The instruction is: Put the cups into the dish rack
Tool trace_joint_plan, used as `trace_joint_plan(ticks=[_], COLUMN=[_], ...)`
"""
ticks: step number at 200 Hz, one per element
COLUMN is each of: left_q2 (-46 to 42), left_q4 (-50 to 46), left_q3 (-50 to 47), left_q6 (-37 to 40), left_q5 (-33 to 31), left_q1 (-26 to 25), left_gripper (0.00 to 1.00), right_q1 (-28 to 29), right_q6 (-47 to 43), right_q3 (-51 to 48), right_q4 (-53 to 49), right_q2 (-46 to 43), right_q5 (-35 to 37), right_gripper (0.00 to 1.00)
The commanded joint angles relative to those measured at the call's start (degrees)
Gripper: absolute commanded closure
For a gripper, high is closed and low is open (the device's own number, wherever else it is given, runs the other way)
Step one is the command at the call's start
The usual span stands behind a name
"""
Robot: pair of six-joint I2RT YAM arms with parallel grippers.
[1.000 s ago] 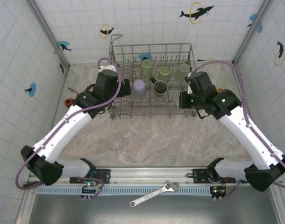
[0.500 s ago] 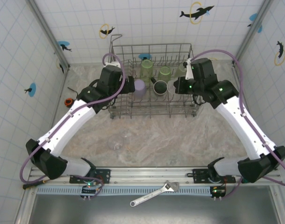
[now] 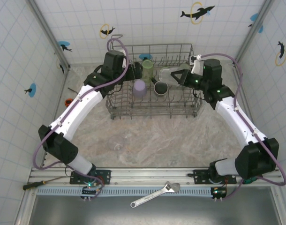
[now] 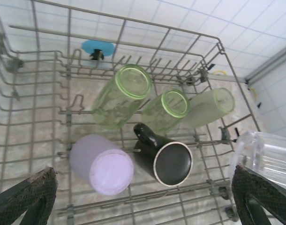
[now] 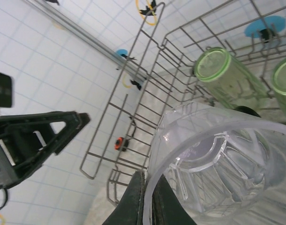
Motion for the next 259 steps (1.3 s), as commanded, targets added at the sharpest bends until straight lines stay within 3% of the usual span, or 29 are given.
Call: trace_joint_plan(ticks=[1, 74, 137, 259], left_q2=[2.22, 6.52, 7.31, 4.68], left_q4=[3.9, 14.98, 21.05, 30.01], left_q3=[2.02, 1.22, -1.59, -7.55], left_q6=[-4.67, -12.62, -17.87, -25.9], left_q5=[13.3, 28.32, 33.04, 38.39], left_q1=[2.92, 5.74, 6.0, 6.02], left_gripper=[0.02, 0.02, 0.02, 0.02], right_q1=[-1.03, -1.46, -0.11, 2.64], right_q6=[7.19, 15.85, 20.66, 25.65], right_q3=[-2.12, -7.05, -8.92, -8.13], right_q4=[19.79, 41.16, 52.58, 63.9], right_q2=[0.99, 5.47, 9.11, 14.59], right_q5=[-8.24, -11.95, -12.66, -11.73], right_gripper=[1.0, 1.0, 1.0, 1.0])
